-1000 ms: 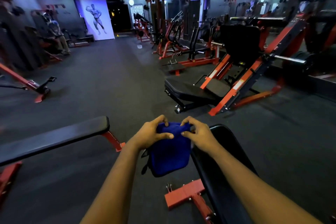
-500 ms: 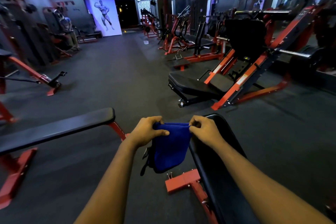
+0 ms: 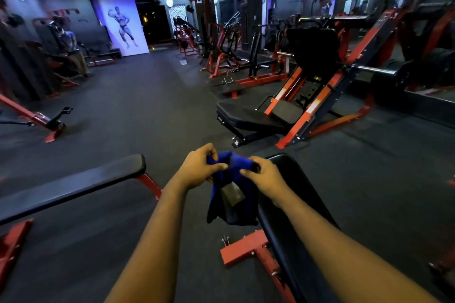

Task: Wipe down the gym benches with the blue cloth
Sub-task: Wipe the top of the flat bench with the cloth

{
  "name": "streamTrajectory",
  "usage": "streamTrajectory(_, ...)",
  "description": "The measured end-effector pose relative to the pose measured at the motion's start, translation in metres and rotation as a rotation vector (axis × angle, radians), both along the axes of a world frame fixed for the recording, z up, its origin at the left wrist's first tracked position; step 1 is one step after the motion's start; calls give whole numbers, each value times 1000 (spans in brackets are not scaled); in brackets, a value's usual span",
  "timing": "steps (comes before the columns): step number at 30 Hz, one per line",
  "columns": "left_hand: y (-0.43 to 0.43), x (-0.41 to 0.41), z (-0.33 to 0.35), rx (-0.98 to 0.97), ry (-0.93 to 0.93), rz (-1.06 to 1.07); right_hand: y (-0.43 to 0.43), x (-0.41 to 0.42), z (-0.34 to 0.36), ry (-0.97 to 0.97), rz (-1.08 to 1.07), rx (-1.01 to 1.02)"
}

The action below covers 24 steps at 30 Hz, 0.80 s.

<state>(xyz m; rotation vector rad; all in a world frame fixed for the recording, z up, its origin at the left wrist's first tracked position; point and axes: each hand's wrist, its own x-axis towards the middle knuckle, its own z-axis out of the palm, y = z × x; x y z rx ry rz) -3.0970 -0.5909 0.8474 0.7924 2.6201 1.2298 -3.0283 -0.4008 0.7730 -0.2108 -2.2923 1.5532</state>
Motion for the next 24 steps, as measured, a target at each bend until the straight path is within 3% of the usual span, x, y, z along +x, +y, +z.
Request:
streamTrajectory(4, -24, -14, -5, 29, 158, 177, 37, 4, 3, -7, -382, -52)
streamTrajectory(7, -32, -21, -8, 68, 181, 338, 56, 6, 7, -3, -522, -101)
streamTrajectory(15, -28, -11, -19, 255, 105, 354, 54, 13, 12, 105, -490, -258)
streamTrajectory(19, -21, 2, -21, 412, 206, 428, 39, 20, 23, 194, -490, -452)
streamTrajectory(24, -18, 19, -6, 438, 359, 641, 30, 19, 40, 218, -523, -411)
